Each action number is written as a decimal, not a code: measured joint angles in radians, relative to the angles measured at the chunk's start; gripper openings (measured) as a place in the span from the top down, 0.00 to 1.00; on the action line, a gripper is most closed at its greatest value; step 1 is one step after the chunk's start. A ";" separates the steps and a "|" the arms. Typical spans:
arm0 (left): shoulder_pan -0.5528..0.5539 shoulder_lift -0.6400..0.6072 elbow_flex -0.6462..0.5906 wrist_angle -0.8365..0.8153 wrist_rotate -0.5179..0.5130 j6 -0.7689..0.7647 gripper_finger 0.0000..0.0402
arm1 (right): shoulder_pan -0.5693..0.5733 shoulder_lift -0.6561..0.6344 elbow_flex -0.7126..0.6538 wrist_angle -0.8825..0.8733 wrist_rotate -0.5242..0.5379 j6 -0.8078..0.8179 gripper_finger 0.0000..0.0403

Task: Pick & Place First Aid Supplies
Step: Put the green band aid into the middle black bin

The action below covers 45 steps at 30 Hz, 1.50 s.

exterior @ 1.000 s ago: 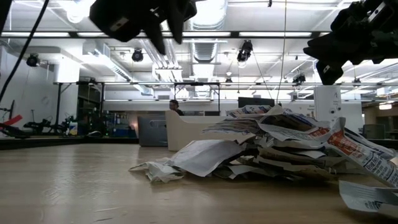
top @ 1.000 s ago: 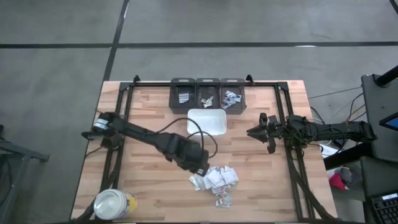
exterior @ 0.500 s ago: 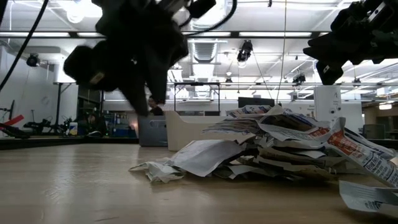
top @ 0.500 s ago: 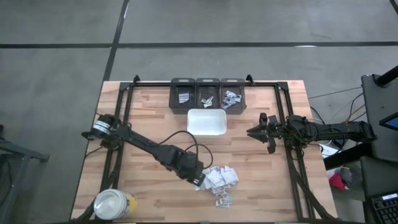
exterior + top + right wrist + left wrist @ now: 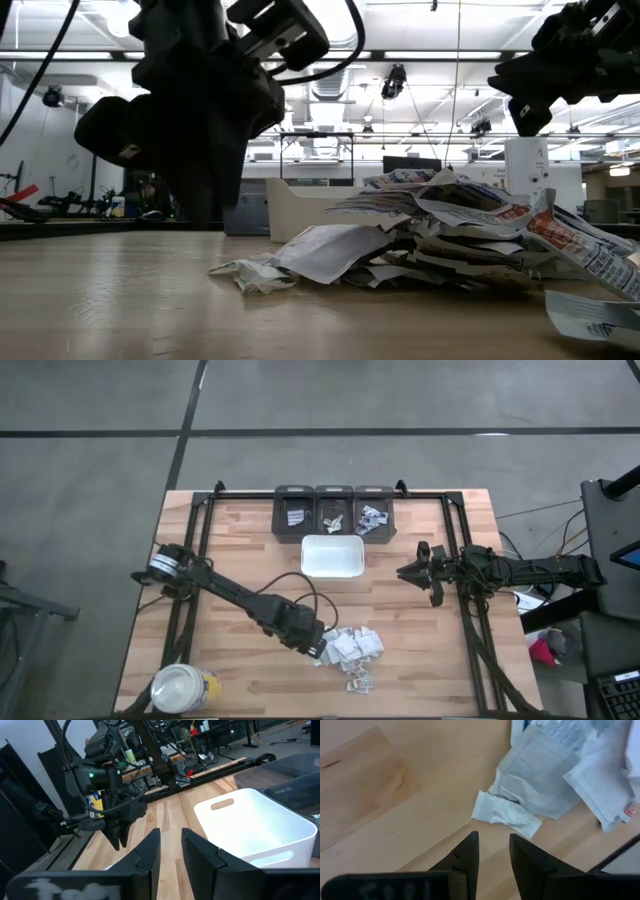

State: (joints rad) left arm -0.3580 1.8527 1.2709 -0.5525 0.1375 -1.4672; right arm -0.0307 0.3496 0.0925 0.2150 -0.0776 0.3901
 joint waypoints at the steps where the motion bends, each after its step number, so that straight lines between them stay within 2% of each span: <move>1: 0.000 0.006 0.000 0.001 0.000 -0.001 0.75 | 0.000 0.000 0.000 0.000 0.000 0.000 0.82; 10: 0.006 0.067 0.000 0.004 0.002 -0.060 0.75 | 0.000 0.000 0.000 0.000 0.000 0.000 0.82; 19: 0.007 0.097 0.004 -0.029 0.012 -0.188 0.75 | 0.000 0.000 0.000 0.000 0.000 0.000 0.79; 27: 0.007 0.096 0.005 -0.087 0.012 -0.162 0.76 | 0.000 0.000 0.000 0.000 0.000 0.000 0.80; 33: 0.007 0.093 0.004 -0.127 0.005 -0.125 0.83 | 0.000 0.000 0.000 0.000 0.000 0.000 0.83; 39: 0.005 0.092 0.003 -0.166 -0.037 -0.097 0.97 | 0.000 0.000 0.000 0.000 0.000 0.000 0.84; 45: 0.005 0.092 0.003 -0.165 -0.046 -0.070 0.99 | 0.000 0.000 0.000 0.000 0.000 0.000 0.83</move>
State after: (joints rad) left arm -0.3527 1.9451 1.2737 -0.7174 0.0917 -1.5376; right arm -0.0311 0.3492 0.0925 0.2150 -0.0776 0.3901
